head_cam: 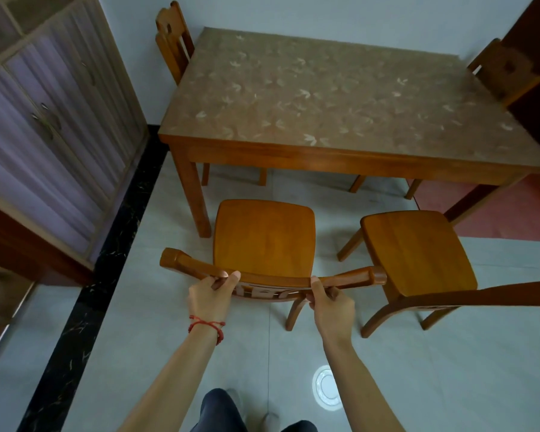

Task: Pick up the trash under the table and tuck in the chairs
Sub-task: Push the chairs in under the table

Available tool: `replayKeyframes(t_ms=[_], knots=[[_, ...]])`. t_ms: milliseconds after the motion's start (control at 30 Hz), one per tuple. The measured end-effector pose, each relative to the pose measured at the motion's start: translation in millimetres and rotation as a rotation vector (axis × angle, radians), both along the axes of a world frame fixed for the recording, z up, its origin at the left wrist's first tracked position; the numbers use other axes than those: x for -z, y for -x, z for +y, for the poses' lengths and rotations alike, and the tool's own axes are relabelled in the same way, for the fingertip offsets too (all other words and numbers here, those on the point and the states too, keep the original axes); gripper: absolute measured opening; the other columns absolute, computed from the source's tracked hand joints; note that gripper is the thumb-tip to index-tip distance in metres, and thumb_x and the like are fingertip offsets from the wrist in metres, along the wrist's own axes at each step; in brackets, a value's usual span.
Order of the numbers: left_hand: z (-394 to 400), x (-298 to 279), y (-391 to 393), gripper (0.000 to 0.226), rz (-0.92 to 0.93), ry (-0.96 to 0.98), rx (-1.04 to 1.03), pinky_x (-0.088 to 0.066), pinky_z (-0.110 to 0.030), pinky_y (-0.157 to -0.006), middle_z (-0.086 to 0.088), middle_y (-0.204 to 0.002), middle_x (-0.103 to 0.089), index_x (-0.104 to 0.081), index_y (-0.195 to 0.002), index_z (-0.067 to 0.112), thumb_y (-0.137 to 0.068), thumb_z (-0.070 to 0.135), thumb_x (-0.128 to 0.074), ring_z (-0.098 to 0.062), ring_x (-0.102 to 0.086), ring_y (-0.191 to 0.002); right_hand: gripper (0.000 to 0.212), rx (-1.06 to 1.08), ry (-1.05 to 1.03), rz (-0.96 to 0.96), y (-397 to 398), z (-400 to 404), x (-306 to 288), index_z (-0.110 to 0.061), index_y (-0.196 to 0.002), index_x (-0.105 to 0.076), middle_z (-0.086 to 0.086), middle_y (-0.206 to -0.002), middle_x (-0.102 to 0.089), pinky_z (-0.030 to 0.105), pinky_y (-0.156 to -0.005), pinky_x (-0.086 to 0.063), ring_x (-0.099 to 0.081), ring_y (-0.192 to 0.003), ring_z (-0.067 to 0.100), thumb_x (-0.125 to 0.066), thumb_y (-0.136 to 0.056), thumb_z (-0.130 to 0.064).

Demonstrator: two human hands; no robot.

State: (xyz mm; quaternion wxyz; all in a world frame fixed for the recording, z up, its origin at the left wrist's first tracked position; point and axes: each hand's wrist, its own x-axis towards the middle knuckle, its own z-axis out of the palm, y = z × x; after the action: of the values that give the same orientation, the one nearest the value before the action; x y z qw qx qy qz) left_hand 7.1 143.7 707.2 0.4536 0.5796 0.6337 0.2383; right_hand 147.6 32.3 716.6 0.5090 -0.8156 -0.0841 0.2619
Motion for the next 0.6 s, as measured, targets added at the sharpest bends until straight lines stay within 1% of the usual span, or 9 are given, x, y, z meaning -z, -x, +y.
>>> replayKeyframes(t_ms=[100, 167, 200, 233, 300, 333, 400, 500, 600], knots=[[3.2, 1.3, -2.5, 0.031, -0.048, 0.021, -0.017, -0.036, -0.018, -0.056, -0.01, -0.075, -0.068, -0.068, -0.082, 0.007, -0.08, 0.037, -0.063, -0.022, -0.062, -0.076, 0.021, 0.01, -0.002, 0.0, -1.8, 3.8, -2.0, -0.018, -0.071, -0.062, 0.01, -0.071, -0.068, 0.043, -0.078, -0.055, -0.067, -0.073, 0.029, -0.056, -0.088, -0.029], [7.7, 3.4, -6.3, 0.03, -0.078, 0.038, -0.035, -0.04, -0.022, -0.06, -0.012, -0.074, -0.07, -0.069, -0.081, 0.008, -0.078, 0.038, -0.064, -0.023, -0.065, -0.077, 0.028, 0.016, -0.003, -0.007, -5.5, 7.4, -5.1, -0.006, -0.071, -0.065, 0.023, -0.073, -0.068, 0.048, -0.078, -0.054, -0.068, -0.075, 0.036, -0.057, -0.088, -0.028], [10.4, 4.1, -8.6, 0.029, -0.087, 0.046, -0.042, -0.041, -0.022, -0.061, -0.012, -0.074, -0.07, -0.068, -0.078, 0.009, -0.078, 0.038, -0.065, -0.024, -0.065, -0.077, 0.032, 0.014, -0.003, -0.011, -7.5, 9.5, -7.3, -0.002, -0.071, -0.064, 0.027, -0.075, -0.068, 0.046, -0.077, -0.055, -0.067, -0.072, 0.035, -0.056, -0.089, -0.027], [13.2, 4.0, -11.2, 0.026, -0.099, 0.053, -0.049, -0.044, -0.023, -0.062, -0.012, -0.073, -0.07, -0.067, -0.074, 0.012, -0.077, 0.037, -0.066, -0.024, -0.066, -0.077, 0.032, 0.005, -0.001, -0.017, -9.7, 12.0, -9.9, -0.004, -0.068, -0.063, 0.028, -0.076, -0.069, 0.042, -0.076, -0.055, -0.067, -0.067, 0.031, -0.055, -0.089, -0.027], [19.7, 3.4, -16.6, 0.023, -0.123, 0.056, -0.061, -0.05, -0.028, -0.07, -0.012, -0.072, -0.07, -0.063, -0.064, 0.018, -0.076, 0.037, -0.067, -0.025, -0.066, -0.077, 0.032, -0.007, 0.015, -0.035, -13.6, 18.2, -14.0, -0.016, -0.06, -0.059, 0.023, -0.071, -0.069, 0.032, -0.072, -0.052, -0.061, -0.057, 0.018, -0.054, -0.09, -0.027], [22.7, 2.5, -19.1, 0.023, -0.129, 0.055, -0.062, -0.052, -0.032, -0.074, -0.012, -0.071, -0.07, -0.061, -0.06, 0.021, -0.076, 0.037, -0.067, -0.025, -0.067, -0.077, 0.033, -0.003, 0.019, -0.039, -15.5, 21.6, -14.9, -0.019, -0.059, -0.056, 0.018, -0.067, -0.067, 0.031, -0.071, -0.051, -0.06, -0.055, 0.013, -0.054, -0.09, -0.027], [28.6, 1.6, -23.3, 0.024, -0.133, 0.046, -0.059, -0.049, -0.031, -0.073, -0.011, -0.071, -0.069, -0.059, -0.057, 0.023, -0.076, 0.035, -0.067, -0.025, -0.066, -0.077, 0.031, 0.007, 0.02, -0.034, -19.0, 28.5, -14.6, -0.023, -0.059, -0.056, 0.005, -0.06, -0.063, 0.031, -0.071, -0.051, -0.059, -0.057, 0.011, -0.054, -0.09, -0.027], [40.1, 2.5, -29.1, 0.023, -0.153, 0.058, -0.065, -0.047, -0.03, -0.074, -0.01, -0.071, -0.069, -0.059, -0.059, 0.022, -0.076, 0.036, -0.068, -0.025, -0.067, -0.079, 0.028, 0.019, 0.011, -0.034, -24.2, 39.3, -12.4, -0.025, -0.061, -0.056, -0.001, -0.061, -0.061, 0.03, -0.07, -0.051, -0.06, -0.059, 0.012, -0.055, -0.089, -0.027], [51.8, 4.2, -34.7, 0.023, -0.155, 0.068, -0.069, -0.044, -0.028, -0.073, -0.011, -0.076, -0.07, -0.066, -0.071, 0.014, -0.077, 0.036, -0.067, -0.025, -0.067, -0.081, 0.029, 0.03, 0.003, -0.028, -30.8, 49.9, -9.6, -0.026, -0.06, -0.056, -0.005, -0.061, -0.061, 0.03, -0.069, -0.051, -0.06, -0.06, 0.011, -0.056, -0.089, -0.027]])
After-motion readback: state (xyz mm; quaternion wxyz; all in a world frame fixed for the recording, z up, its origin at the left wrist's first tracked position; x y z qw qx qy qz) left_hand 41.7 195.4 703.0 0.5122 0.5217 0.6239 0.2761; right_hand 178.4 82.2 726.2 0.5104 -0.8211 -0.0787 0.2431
